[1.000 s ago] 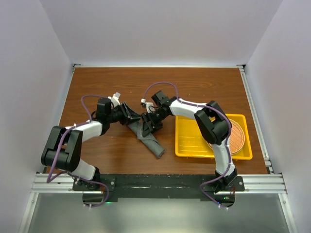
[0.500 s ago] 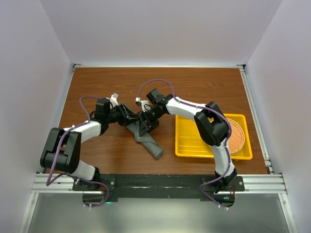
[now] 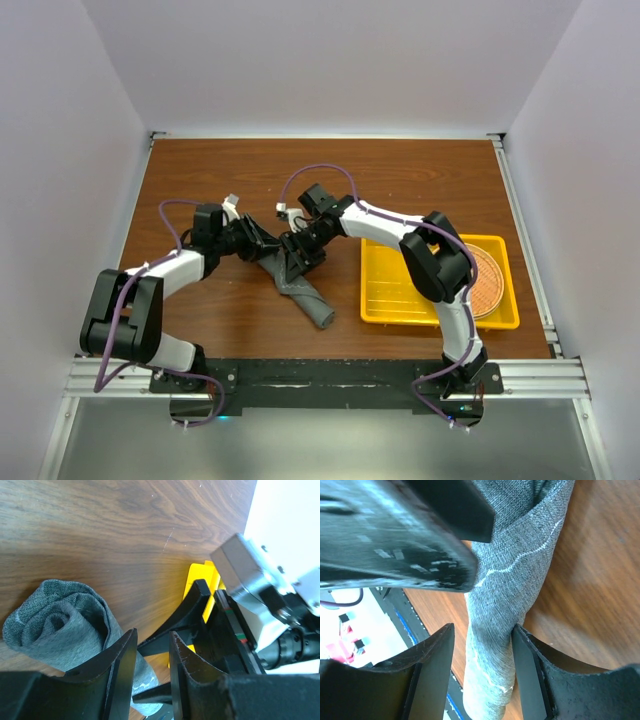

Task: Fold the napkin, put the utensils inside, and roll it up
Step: Roll the napkin with the utensil

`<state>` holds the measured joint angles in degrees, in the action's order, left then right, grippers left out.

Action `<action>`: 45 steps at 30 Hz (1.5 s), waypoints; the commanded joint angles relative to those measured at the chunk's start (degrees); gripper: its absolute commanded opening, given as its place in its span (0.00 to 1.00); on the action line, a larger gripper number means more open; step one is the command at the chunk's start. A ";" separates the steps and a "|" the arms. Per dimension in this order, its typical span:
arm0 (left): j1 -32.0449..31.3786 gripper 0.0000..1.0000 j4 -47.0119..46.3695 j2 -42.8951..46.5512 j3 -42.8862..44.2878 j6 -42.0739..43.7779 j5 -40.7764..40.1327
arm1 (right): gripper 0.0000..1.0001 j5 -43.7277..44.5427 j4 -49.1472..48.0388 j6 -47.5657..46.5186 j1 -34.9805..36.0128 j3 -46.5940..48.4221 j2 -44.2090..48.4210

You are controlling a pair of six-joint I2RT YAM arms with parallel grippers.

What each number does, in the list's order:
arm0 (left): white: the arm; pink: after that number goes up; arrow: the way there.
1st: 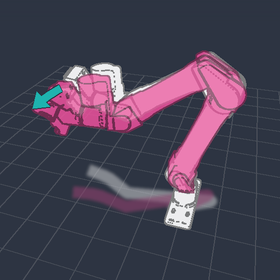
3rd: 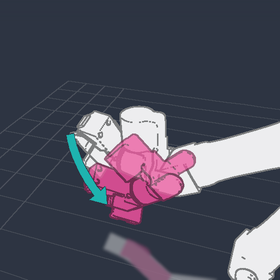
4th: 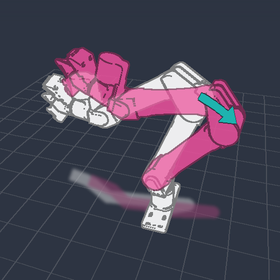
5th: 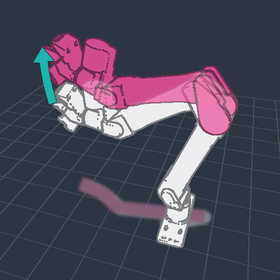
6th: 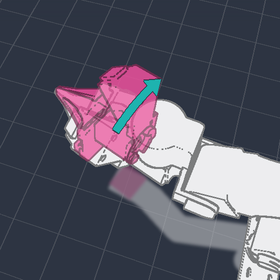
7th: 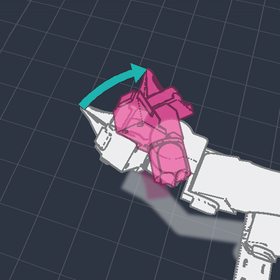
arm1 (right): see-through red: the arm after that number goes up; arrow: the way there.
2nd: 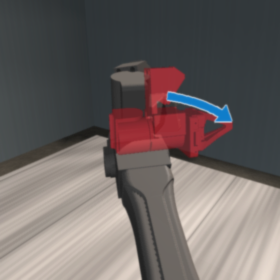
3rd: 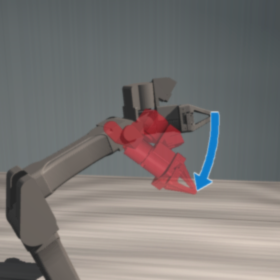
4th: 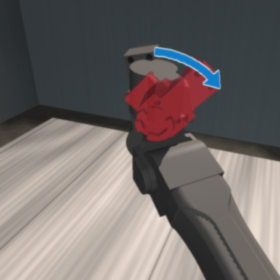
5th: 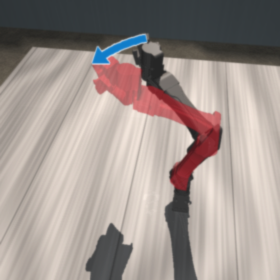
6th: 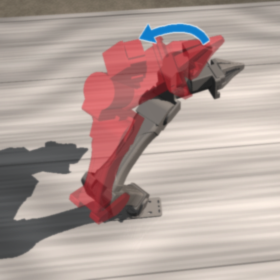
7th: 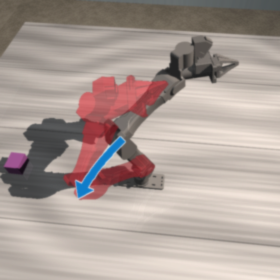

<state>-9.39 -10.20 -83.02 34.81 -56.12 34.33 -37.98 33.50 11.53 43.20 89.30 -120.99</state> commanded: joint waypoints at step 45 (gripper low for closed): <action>-1.69 0.29 -5.09 -2.58 -6.15 2.06 4.43 | 0.33 0.53 3.32 0.34 0.75 1.75 0.66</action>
<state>-10.94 -13.85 -85.78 29.69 -55.86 38.59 -39.31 32.49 14.52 43.62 88.01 -120.81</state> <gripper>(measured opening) 0.298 0.302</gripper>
